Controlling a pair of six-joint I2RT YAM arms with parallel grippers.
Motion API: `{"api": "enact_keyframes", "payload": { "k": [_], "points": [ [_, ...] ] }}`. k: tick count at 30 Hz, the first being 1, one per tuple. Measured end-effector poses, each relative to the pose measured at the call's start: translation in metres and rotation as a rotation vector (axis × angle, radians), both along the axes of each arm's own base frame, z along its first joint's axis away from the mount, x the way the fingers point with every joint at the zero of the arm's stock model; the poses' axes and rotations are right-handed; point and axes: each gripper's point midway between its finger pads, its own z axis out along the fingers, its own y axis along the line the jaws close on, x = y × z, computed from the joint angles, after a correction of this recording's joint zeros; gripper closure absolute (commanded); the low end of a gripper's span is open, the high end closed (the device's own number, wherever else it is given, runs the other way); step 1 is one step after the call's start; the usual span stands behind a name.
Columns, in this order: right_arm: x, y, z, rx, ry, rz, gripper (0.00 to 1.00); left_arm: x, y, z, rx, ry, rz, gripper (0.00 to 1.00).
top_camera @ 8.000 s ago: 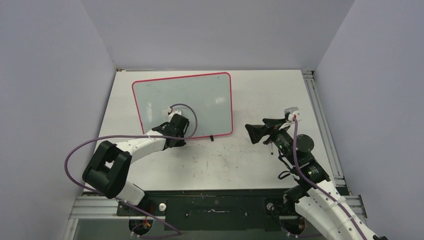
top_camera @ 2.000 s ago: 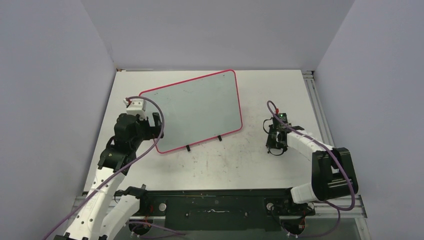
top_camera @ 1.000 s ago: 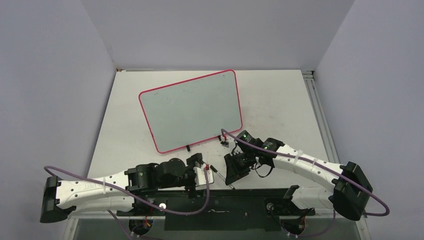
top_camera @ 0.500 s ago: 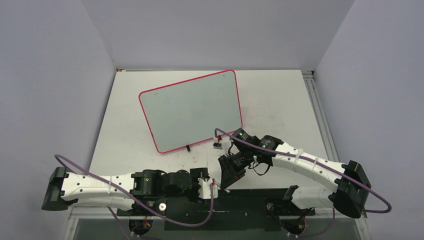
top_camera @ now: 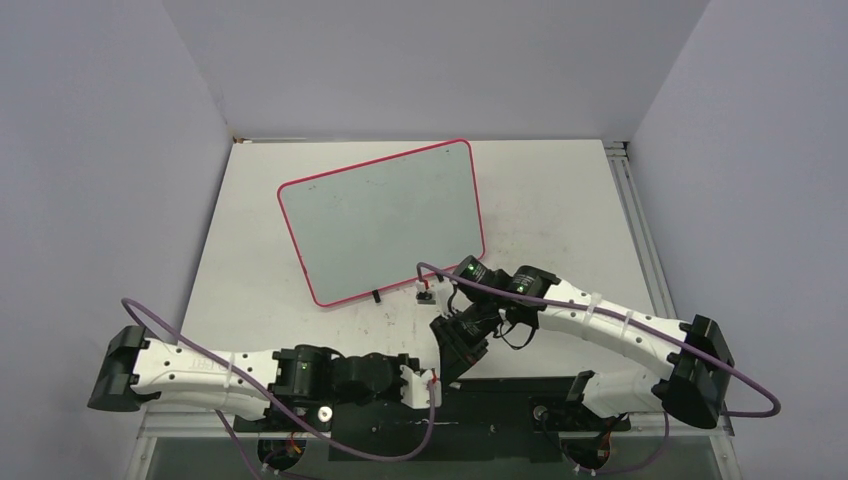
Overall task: Write a sentence on the whiteboard
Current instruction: Pass from the right arm to the left
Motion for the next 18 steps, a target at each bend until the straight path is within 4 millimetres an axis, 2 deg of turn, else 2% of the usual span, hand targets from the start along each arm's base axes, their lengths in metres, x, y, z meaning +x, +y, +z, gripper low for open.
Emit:
{"api": "enact_keyframes", "payload": {
  "k": [1, 3, 6, 7, 9, 12, 14, 16, 18],
  "points": [
    [0.001, 0.000, 0.002, 0.003, -0.010, 0.002, 0.95, -0.002, 0.002, -0.002, 0.014, -0.001, -0.012, 1.00],
    [0.010, 0.003, 0.006, 0.015, -0.041, -0.013, 0.83, -0.009, 0.005, -0.009, 0.048, 0.006, -0.038, 1.00],
    [0.013, 0.004, 0.005, 0.005, -0.062, -0.027, 0.41, -0.007, 0.007, -0.009, 0.044, 0.018, -0.008, 1.00],
    [0.014, 0.003, 0.004, -0.002, -0.064, -0.033, 0.32, -0.005, 0.007, -0.008, 0.041, 0.023, 0.011, 1.00],
    [0.019, 0.002, 0.003, -0.018, -0.073, -0.061, 0.20, 0.003, 0.008, -0.005, 0.026, 0.043, 0.062, 1.00],
    [0.036, -0.001, 0.006, -0.021, -0.102, -0.140, 0.11, 0.019, 0.010, 0.003, -0.022, 0.107, 0.138, 1.00],
    [0.050, -0.003, 0.013, 0.001, -0.141, -0.205, 0.08, 0.032, 0.014, 0.009, -0.064, 0.162, 0.185, 1.00],
    [0.066, -0.005, 0.027, 0.047, -0.211, -0.287, 0.07, 0.042, 0.018, 0.016, -0.107, 0.213, 0.218, 1.00],
    [0.073, -0.002, 0.042, 0.112, -0.259, -0.336, 0.05, 0.049, 0.020, 0.025, -0.153, 0.264, 0.234, 1.00]
  ]
}}
